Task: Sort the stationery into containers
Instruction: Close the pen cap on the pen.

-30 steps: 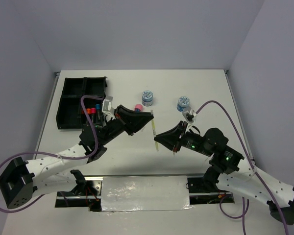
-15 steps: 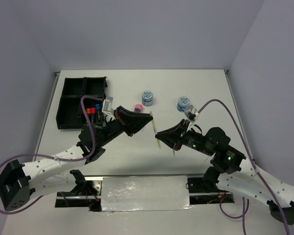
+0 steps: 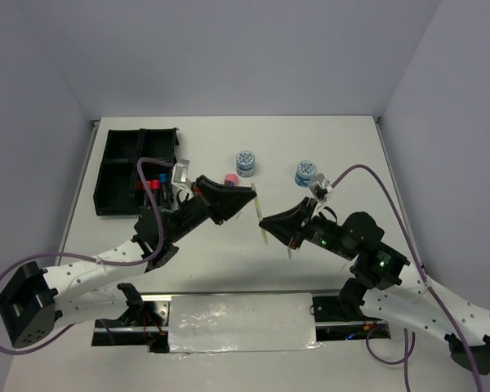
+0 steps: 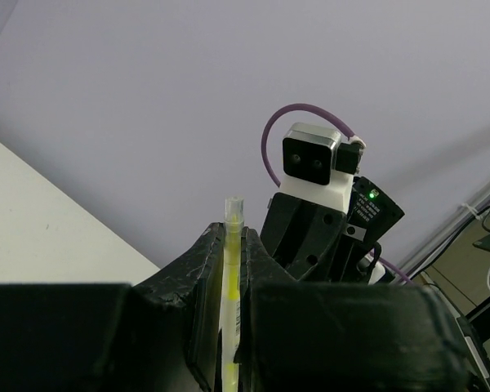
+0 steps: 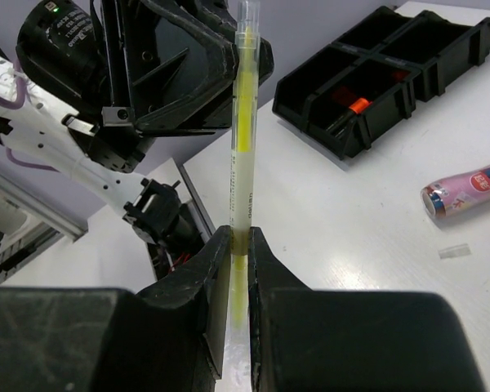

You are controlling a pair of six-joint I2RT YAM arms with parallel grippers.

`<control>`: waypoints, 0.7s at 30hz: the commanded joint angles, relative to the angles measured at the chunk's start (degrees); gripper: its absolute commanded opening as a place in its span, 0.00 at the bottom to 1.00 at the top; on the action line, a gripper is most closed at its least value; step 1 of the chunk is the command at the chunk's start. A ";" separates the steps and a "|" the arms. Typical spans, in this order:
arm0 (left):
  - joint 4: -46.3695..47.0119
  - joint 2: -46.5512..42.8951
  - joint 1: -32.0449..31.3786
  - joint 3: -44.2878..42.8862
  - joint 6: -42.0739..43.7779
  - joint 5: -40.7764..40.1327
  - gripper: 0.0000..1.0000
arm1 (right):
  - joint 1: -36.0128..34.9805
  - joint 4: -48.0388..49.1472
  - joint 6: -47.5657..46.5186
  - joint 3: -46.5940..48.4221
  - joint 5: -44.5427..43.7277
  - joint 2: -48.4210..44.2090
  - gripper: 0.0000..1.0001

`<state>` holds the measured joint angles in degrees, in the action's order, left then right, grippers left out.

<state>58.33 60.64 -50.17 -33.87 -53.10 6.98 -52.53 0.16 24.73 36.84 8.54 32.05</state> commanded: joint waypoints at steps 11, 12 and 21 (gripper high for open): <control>-9.01 -1.75 -0.28 -3.83 5.11 3.83 0.32 | -0.03 8.97 -3.99 2.89 -2.74 1.61 0.00; -9.89 -2.28 -0.28 -4.10 5.64 2.87 0.35 | -0.03 9.59 -3.90 2.45 -2.21 1.61 0.00; -10.43 -2.37 -0.36 -5.86 7.75 2.86 0.43 | -0.03 10.56 -2.93 0.87 -0.54 1.96 0.00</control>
<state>46.72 58.94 -50.19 -37.82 -47.51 8.91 -52.51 5.43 22.33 37.08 7.11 34.02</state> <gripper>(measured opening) 0.432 0.163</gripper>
